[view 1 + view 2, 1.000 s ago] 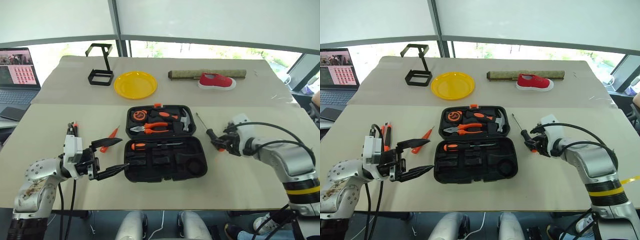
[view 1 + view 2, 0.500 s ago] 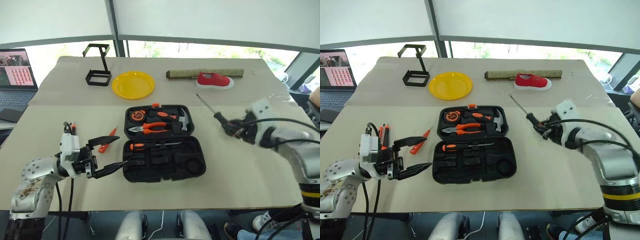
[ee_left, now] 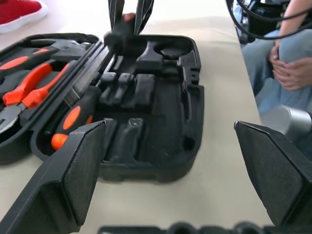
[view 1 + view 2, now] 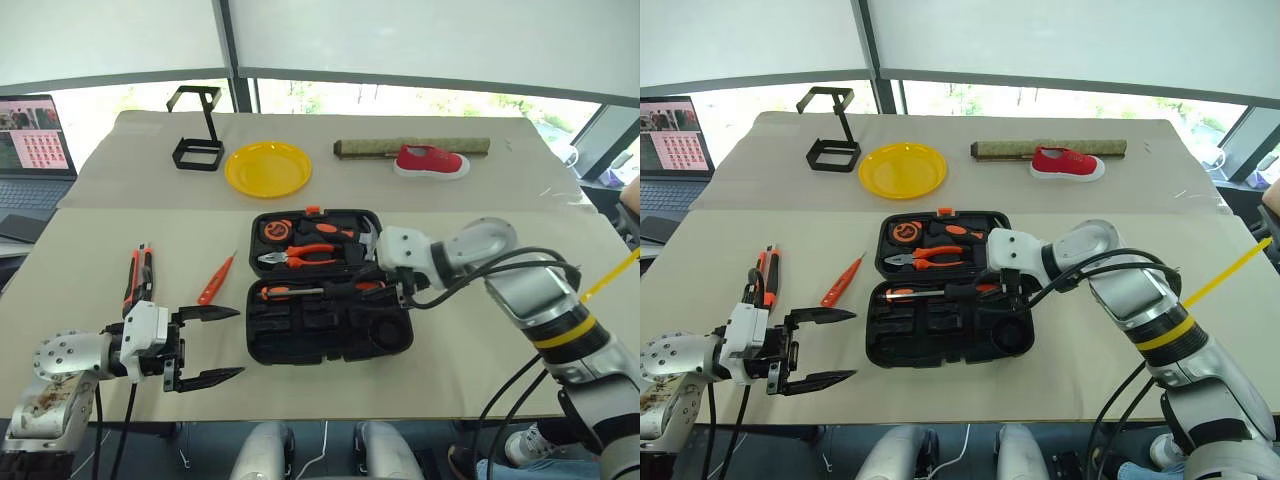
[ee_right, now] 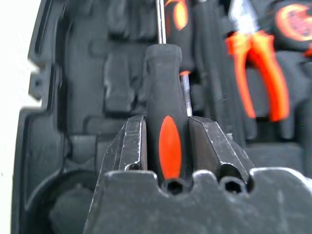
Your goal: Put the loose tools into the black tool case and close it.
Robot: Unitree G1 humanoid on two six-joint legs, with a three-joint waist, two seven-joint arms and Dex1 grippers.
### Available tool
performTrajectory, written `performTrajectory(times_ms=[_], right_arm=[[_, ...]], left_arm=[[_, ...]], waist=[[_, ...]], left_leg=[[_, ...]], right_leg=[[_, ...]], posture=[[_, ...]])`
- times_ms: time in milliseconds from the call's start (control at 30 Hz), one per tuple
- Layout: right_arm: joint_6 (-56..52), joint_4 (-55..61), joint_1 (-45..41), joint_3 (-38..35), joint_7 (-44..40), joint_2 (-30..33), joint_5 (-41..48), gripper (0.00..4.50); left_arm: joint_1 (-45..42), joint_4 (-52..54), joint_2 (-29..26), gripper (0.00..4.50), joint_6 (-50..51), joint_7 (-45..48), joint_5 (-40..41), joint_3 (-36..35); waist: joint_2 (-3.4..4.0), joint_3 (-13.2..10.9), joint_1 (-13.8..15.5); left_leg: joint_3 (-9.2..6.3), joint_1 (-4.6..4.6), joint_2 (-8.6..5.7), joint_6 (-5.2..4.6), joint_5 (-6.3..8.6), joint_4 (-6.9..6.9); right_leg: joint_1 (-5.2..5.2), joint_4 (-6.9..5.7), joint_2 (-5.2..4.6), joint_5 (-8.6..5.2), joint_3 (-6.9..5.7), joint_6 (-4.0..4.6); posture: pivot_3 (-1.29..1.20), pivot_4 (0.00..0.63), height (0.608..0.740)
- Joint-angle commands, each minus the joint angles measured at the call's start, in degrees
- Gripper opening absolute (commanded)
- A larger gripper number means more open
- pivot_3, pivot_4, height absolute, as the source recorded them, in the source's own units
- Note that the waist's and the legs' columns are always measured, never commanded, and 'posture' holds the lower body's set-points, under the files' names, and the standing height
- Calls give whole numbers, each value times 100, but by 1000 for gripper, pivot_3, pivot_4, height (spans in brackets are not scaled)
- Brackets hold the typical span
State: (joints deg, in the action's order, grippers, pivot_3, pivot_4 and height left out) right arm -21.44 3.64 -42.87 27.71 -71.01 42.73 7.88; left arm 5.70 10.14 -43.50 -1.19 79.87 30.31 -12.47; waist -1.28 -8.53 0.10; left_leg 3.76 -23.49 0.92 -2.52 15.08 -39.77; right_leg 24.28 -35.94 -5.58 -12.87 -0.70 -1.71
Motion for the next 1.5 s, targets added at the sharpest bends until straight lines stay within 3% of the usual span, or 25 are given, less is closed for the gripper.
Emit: performTrajectory(times_ms=[33, 633, 700, 867, 1067, 1167, 1400, 1433, 1500], right_arm=[[159, -196, -141, 54, -162, -1, -335, 966], [565, -873, -35, 70, -404, -62, -900, 966], [754, -890, -93, 71, -437, -50, -966, 1999], [392, -657, -368, -385, -816, -55, -426, 3546], [-62, -326, -470, -966, -1348, -92, 536, 3546], [222, -473, -198, -1145, -1163, -547, 824, 2828], [1544, -1536, 207, -1028, -568, -1202, 183, 406], [1678, -1691, 204, -994, -527, -1246, 97, 154], [1815, -1919, 211, -896, -467, -1287, -86, 56]], left_arm=[[155, 184, -44, 4500, 40, -71, 125, -106], [183, 321, -74, 4500, 79, -228, 172, -55], [141, 285, -71, 4500, 73, -229, 157, -42], [144, 241, -70, 4500, 25, -276, 50, -34], [148, 151, -36, 4500, -45, -250, 8, -29], [131, 128, -1, 4500, -59, -281, -6, 19], [100, 102, -17, 4500, -16, -291, 14, 61], [91, 91, -24, 4500, -13, -287, 15, 61], [82, 82, -33, 4500, -17, -284, 7, 64]], waist=[[0, 0, -12], [1, 0, -24], [1, 0, -21], [1, -1, -25], [3, -2, -33], [2, -2, -46], [3, -2, -64], [3, -2, -72], [3, -2, -78]], left_leg=[[0, 1, 1, 0, 0, 0], [0, 11, 1, 1, 0, 1], [0, 11, 1, 1, 0, 1], [0, 10, 1, 1, 0, 3], [-1, 10, 3, 1, 0, 3], [-2, 16, 4, 3, 1, 5], [1, 14, -2, 5, 1, 2], [3, 14, -2, 5, 1, 2], [2, 18, -1, 5, 1, 3]], right_leg=[[-1, 0, 0, 0, 0, 0], [-4, -10, 1, -1, -1, 3], [-4, -10, 1, -1, -1, 3], [-3, -10, 2, -1, -2, 3], [-3, -11, 3, -1, -2, 4], [-7, -10, 2, -1, -1, 5], [-6, -15, -4, 0, 0, 4], [-5, -14, -4, 1, 1, 3], [-7, -15, -1, 1, 0, 3]], posture=[[0, 150, 740], [0, 150, 740], [0, 150, 740], [0, 150, 740], [0, 150, 740], [0, 150, 740], [0, 150, 740], [0, 150, 740], [0, 150, 740]])
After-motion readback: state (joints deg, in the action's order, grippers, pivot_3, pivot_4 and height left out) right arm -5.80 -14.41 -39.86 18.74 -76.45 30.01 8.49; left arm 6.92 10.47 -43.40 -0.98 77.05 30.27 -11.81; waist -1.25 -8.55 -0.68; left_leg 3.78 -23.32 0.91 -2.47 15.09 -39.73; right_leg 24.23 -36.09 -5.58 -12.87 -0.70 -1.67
